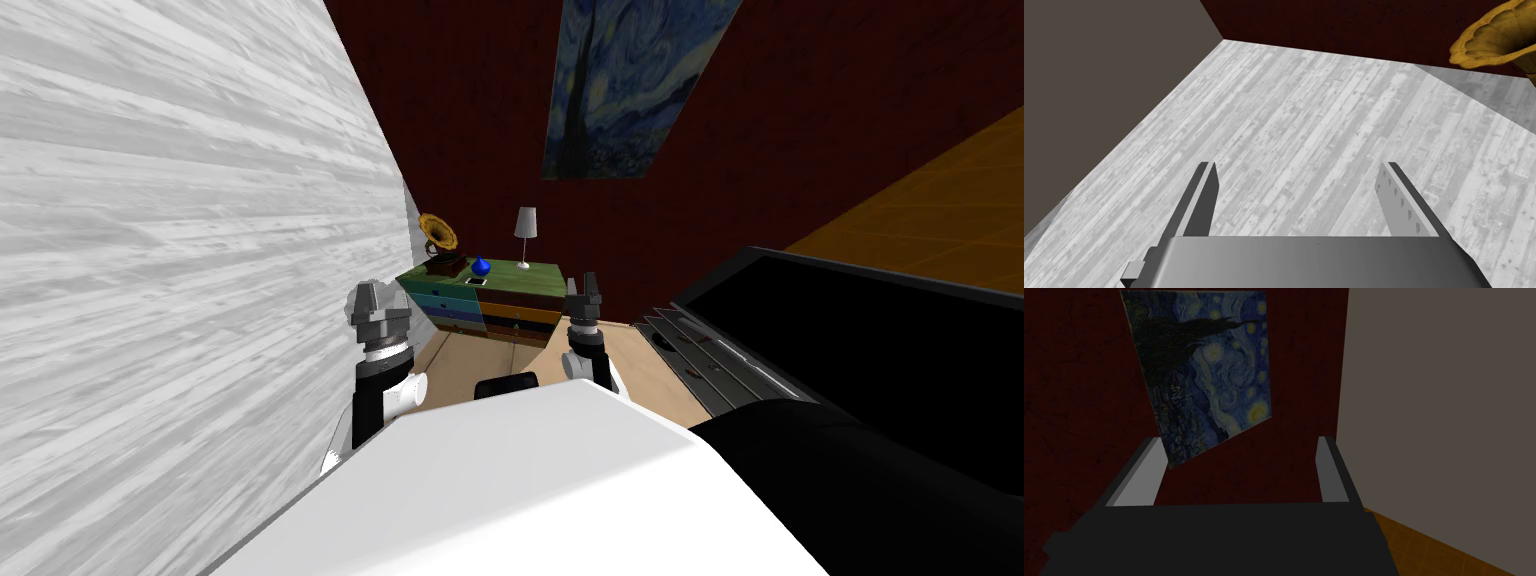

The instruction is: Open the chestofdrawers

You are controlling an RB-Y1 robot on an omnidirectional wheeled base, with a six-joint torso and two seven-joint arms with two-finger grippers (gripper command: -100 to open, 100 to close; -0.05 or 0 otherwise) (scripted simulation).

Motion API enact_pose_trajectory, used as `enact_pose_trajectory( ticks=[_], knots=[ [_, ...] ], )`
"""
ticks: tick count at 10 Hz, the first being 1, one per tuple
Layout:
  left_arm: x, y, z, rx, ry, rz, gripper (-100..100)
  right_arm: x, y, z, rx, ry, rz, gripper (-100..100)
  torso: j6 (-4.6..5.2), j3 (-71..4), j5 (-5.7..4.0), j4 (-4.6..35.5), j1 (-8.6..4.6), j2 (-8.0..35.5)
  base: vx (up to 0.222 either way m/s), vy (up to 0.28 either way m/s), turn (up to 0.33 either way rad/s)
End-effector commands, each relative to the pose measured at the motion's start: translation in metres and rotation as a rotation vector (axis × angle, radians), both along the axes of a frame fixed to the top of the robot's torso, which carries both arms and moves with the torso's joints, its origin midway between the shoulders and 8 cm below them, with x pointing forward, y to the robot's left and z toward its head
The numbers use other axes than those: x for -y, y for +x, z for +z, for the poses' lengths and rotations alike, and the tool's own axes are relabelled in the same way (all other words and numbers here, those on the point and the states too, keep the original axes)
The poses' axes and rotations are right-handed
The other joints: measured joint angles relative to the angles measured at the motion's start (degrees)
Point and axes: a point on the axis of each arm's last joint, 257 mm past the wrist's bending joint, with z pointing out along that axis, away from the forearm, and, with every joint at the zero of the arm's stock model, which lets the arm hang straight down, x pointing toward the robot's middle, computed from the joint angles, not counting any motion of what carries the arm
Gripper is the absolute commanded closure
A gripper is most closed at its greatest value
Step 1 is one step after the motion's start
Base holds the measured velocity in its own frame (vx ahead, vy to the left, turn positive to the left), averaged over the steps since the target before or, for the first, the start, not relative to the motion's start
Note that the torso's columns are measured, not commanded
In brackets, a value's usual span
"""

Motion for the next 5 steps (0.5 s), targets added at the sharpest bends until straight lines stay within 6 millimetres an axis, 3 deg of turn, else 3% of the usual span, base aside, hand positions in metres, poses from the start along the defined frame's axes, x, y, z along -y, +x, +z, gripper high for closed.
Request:
enact_pose_trajectory(
  ticks=[1,5],
  knots=[
    [0.0000,0.0000,0.0000,0.000,0.000,0.000,0,0.0000,0.0000,0.0000,0.000,0.000,0.000,0,0.00,-4.7,0.00,2.3,0.00,2.3,0.000,0.000,0.000],
    [0.0000,-0.0001,0.0001,0.000,0.000,0.000,0,0.0000,-0.0001,0.0001,0.000,0.000,0.000,0,0.00,-36.9,0.00,18.5,0.00,18.5,0.000,0.000,0.000]
  ],
)
